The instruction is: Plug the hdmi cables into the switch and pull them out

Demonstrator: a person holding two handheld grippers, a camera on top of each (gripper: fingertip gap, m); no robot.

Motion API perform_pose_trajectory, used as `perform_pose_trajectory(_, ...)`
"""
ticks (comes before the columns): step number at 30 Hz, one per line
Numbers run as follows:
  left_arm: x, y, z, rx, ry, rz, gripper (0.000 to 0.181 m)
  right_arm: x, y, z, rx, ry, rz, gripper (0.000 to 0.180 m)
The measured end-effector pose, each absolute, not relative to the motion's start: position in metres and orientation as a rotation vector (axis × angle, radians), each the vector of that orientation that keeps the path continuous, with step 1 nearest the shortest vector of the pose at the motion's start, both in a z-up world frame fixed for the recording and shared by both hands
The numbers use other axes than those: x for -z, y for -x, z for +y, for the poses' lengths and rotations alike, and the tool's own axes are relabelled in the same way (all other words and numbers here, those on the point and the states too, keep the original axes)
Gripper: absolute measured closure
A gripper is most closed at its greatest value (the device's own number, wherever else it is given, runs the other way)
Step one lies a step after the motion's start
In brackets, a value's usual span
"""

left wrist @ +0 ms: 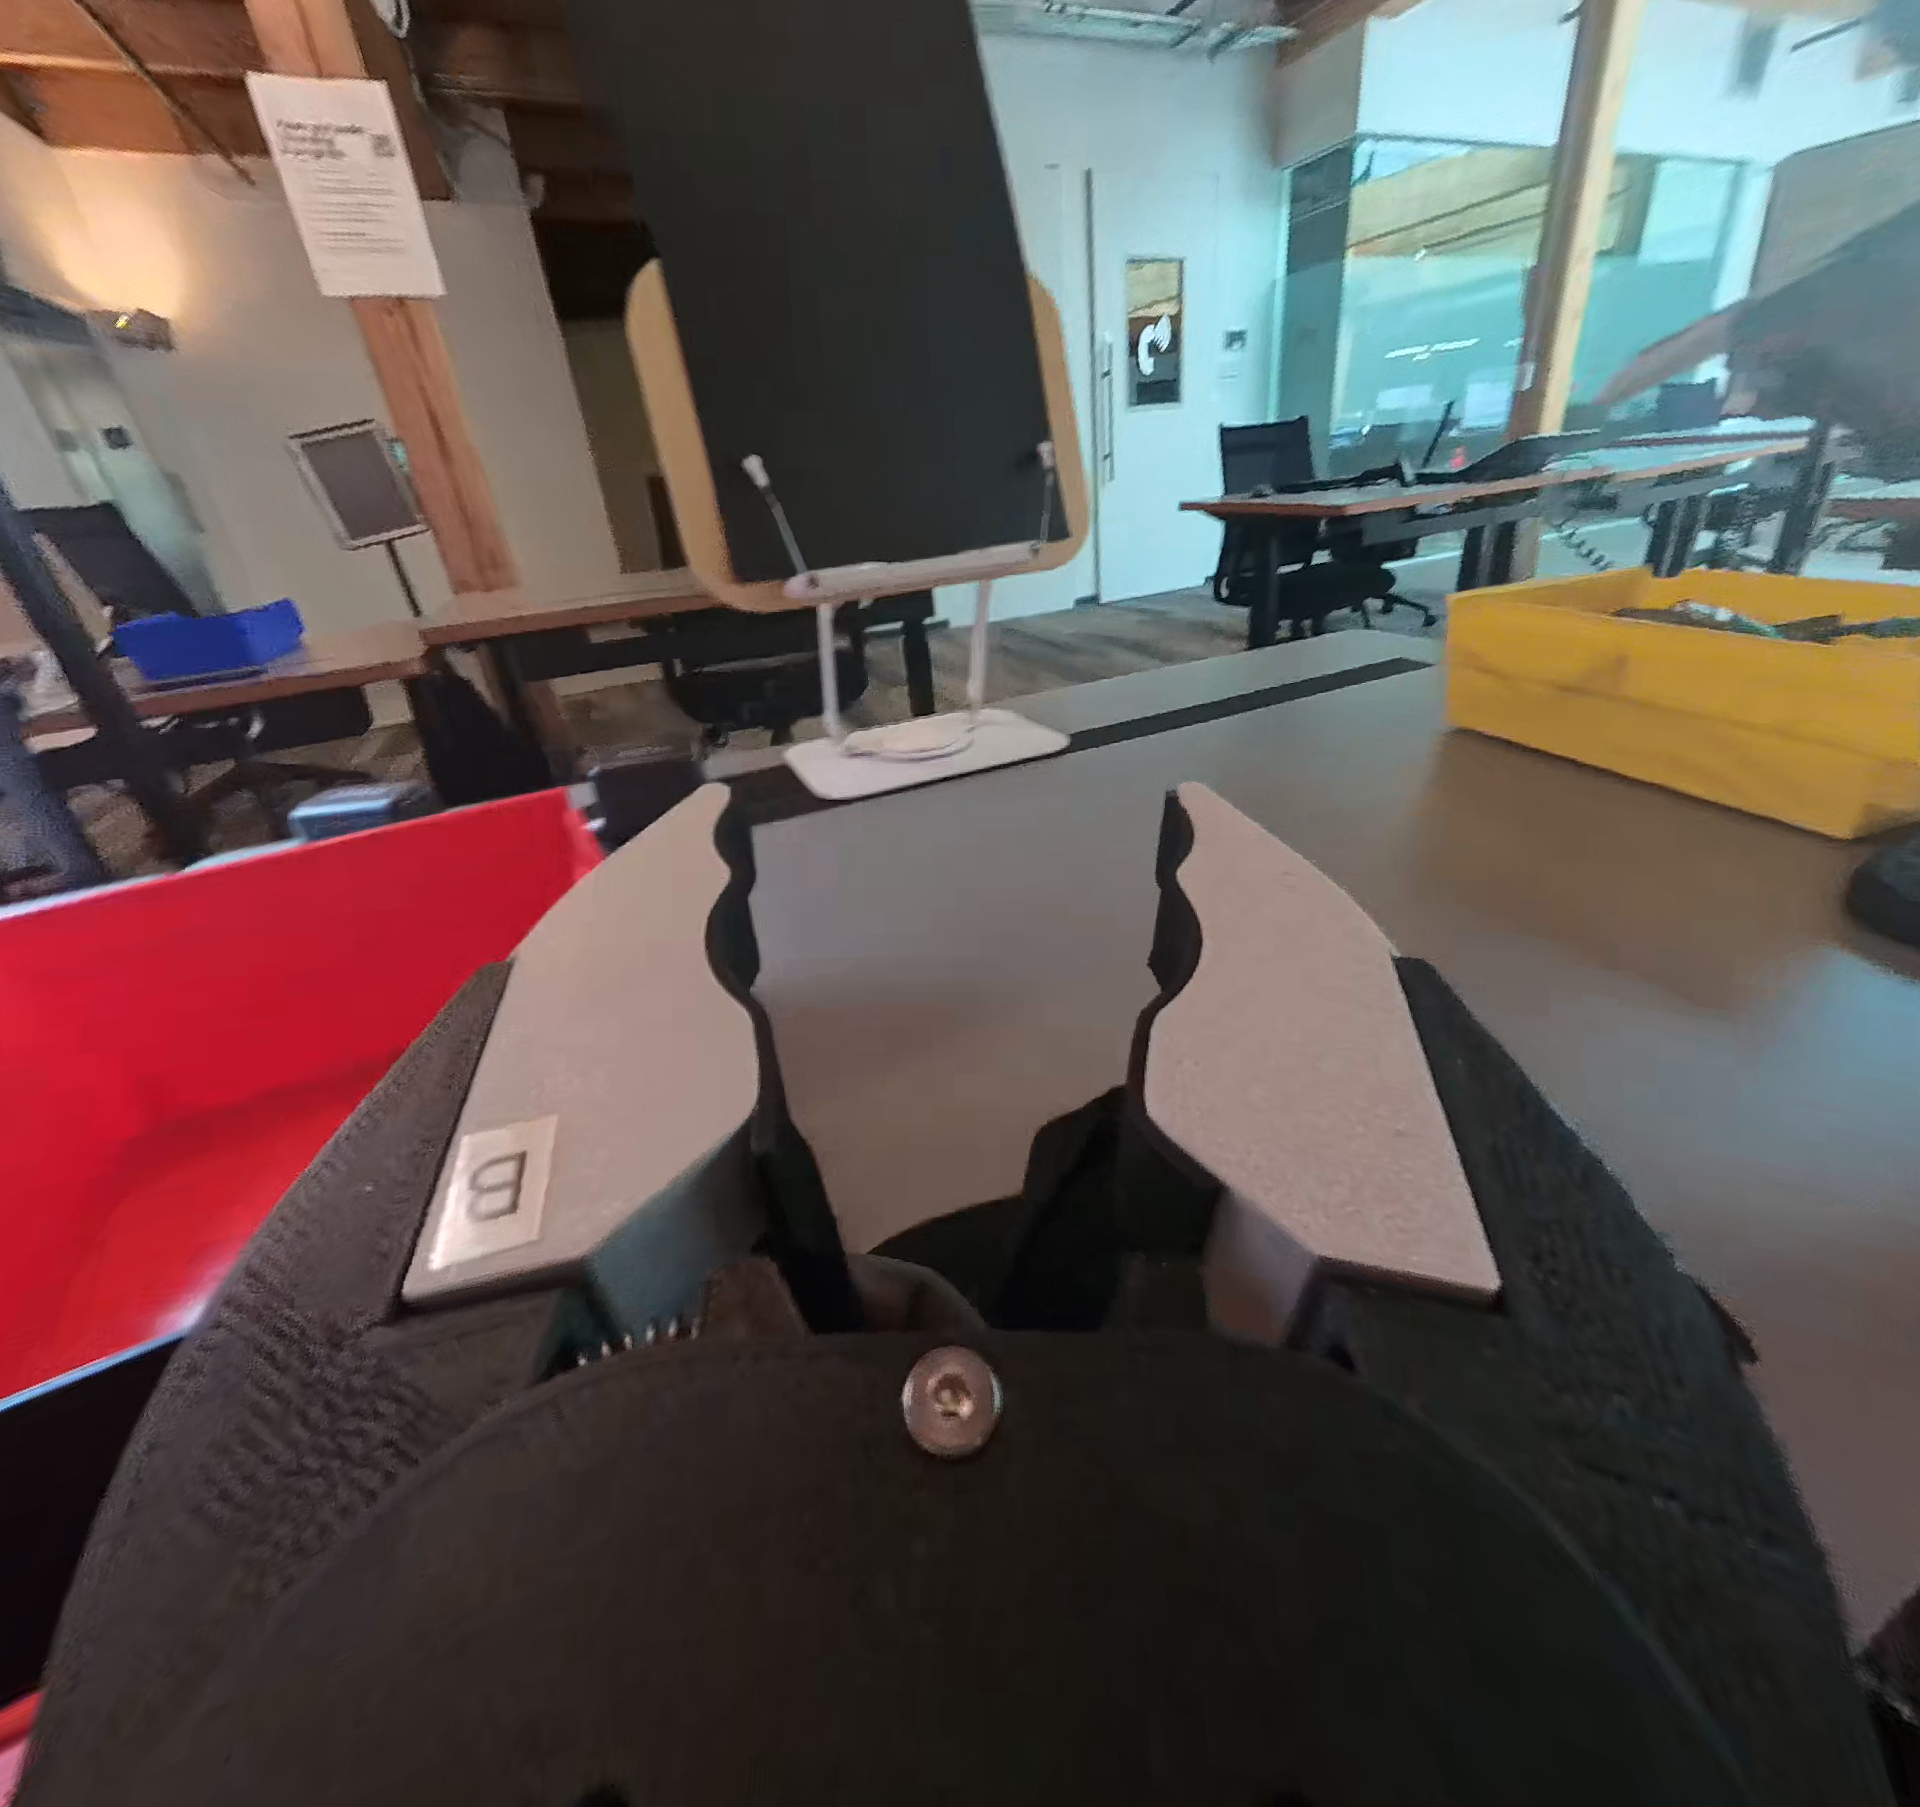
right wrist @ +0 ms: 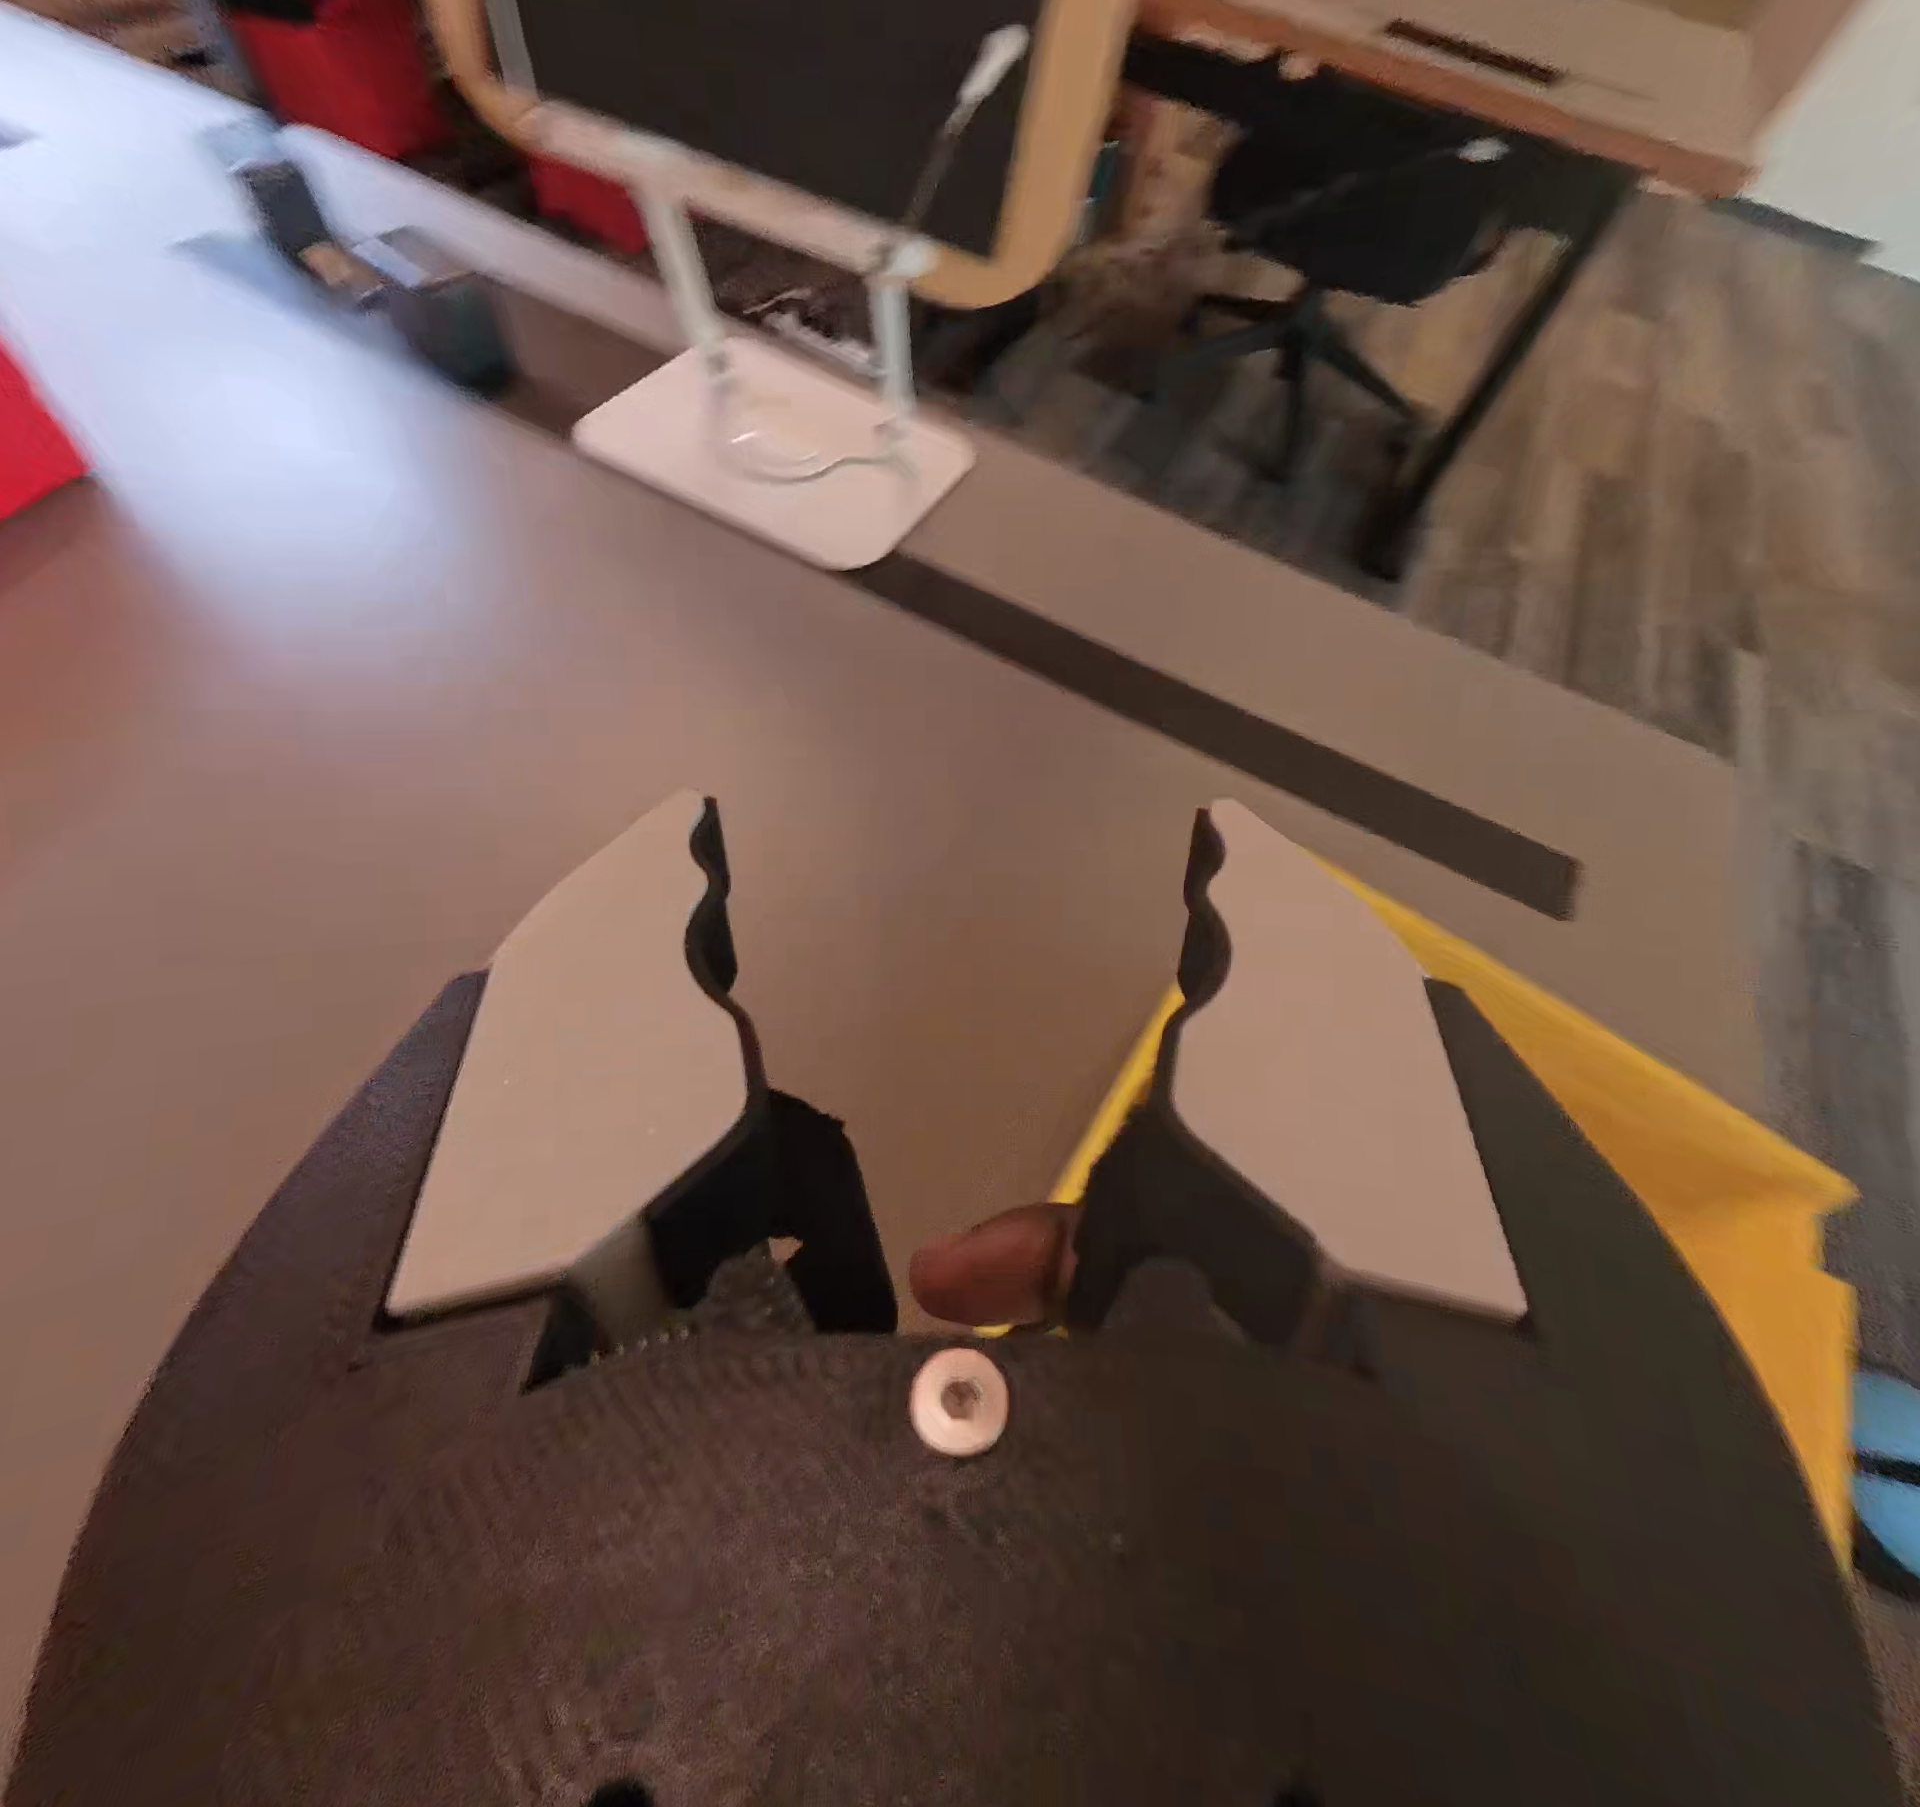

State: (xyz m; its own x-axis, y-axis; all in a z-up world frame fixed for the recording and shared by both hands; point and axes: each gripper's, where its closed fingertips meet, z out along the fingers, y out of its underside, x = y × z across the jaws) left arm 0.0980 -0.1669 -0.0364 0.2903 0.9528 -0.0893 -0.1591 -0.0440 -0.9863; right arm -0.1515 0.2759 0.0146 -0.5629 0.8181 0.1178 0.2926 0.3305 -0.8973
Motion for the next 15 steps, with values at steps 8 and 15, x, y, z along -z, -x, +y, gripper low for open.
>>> perform_pose_trajectory(8, 0.09, -0.123, -0.231, -1.163, 1.44, -0.959, 0.108, 0.084, 0.037, 0.245, -1.067, 0.835, -2.205, 0.095)
perform_pose_trajectory(15, 0.101, -0.104, -0.23, -1.193, 1.61, -0.983, 0.111, 0.122, -0.001, 0.28, -1.021, 0.882, -2.202, 0.098)
